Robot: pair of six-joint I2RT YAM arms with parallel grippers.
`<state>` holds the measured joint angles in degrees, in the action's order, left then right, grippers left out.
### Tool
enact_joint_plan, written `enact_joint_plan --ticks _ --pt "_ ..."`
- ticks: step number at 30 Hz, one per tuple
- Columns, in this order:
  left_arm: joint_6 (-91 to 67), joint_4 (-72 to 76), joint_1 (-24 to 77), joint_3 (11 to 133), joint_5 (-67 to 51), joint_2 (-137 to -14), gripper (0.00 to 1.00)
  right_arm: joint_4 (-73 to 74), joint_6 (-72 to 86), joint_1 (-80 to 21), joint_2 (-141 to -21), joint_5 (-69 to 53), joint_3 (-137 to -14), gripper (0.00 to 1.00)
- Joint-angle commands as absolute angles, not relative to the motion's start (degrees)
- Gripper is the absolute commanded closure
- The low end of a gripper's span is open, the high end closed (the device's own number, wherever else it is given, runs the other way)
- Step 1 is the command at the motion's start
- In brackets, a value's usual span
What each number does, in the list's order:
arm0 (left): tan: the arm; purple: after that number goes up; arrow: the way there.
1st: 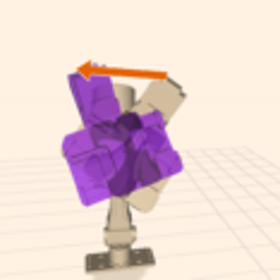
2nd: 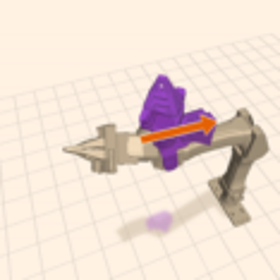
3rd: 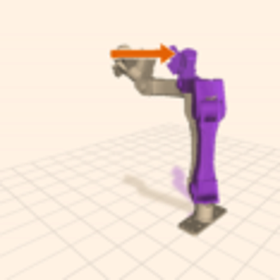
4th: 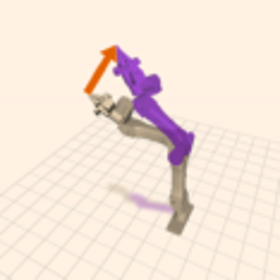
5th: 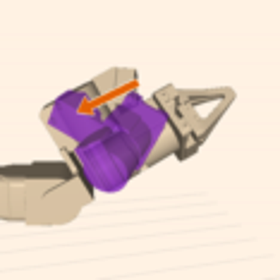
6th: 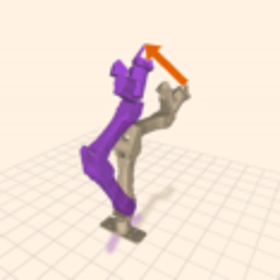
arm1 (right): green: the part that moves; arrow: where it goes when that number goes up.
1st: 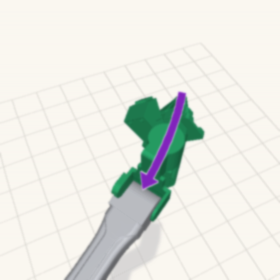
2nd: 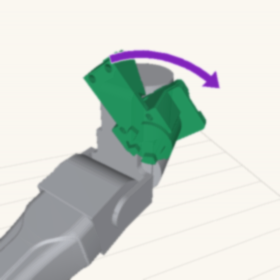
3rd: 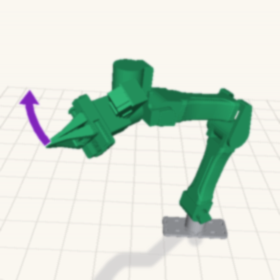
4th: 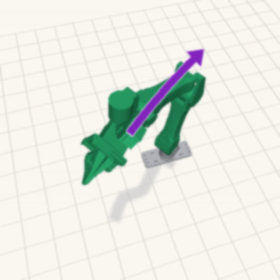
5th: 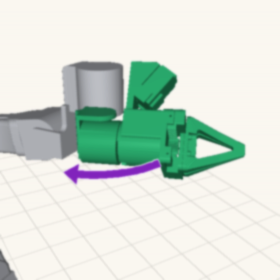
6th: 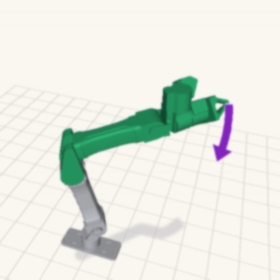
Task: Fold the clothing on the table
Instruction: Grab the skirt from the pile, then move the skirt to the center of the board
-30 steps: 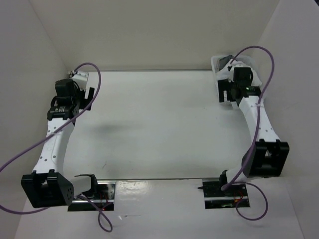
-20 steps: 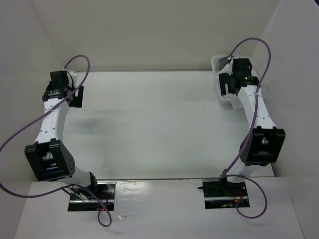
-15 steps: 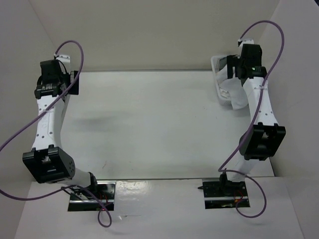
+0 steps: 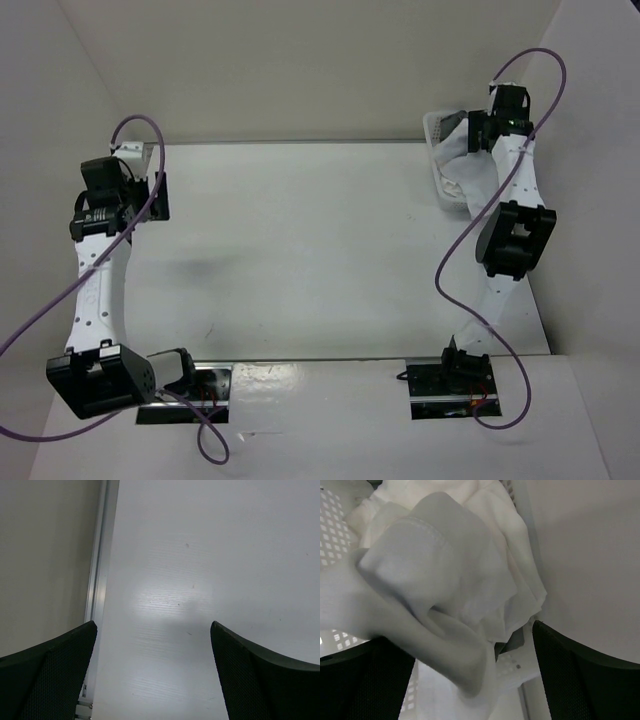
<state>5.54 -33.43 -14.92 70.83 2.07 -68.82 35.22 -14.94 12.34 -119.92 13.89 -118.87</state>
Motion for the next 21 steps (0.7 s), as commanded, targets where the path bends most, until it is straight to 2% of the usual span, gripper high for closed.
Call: enact_joint_plan --ticks 1,2,3,4,5,6,10,14,15,20,21 --pt "3.43 -32.26 -15.82 69.35 0.09 -66.45 0.0 36.9 -15.38 13.45 -121.8 11.17 -126.45 0.06" --pt "3.43 -32.26 -15.82 69.35 0.09 -65.66 0.0 37.7 -15.38 13.97 -122.6 10.12 -127.69 0.14" --pt "3.43 -32.26 -16.34 68.48 0.61 -65.65 0.0 38.31 -15.38 13.97 -123.48 9.41 -128.84 0.46" --pt "3.43 -32.26 -16.35 67.6 0.62 -65.65 0.0 38.32 -14.86 13.97 -124.01 9.4 -129.54 0.73" --pt "3.43 -32.26 -16.35 67.07 0.62 -65.65 0.0 38.32 -14.85 13.97 -124.01 9.4 -129.55 0.93" --pt "3.43 -32.26 -16.35 66.28 0.62 -65.65 0.0 38.32 -14.85 13.45 -124.01 10.27 -129.55 1.0" --pt "3.43 -32.26 -16.35 65.65 0.09 -65.65 0.0 42.53 -13.8 12.4 -122.0 7.4 -135.15 1.0" --pt "2.2 -31.73 -16.35 65.65 0.09 -66.18 0.0 43.07 -13.8 8.8 -109.03 0.46 -135.7 1.0" --pt "1.5 -31.73 -16.87 65.65 -0.52 -66.18 0.0 44.37 -13.8 5.05 -102.55 -4.78 -134.14 1.0" --pt "-0.61 -32.25 -18.01 65.13 -1.75 -66.18 0.0 45.7 -13.8 -6.92 -93.61 -12.37 -122.55 1.0" --pt "-0.62 -32.26 -18.02 65.13 -2.28 -66.18 0.0 46.49 -13.8 -8.77 -92.99 -18.92 -121.56 1.0"
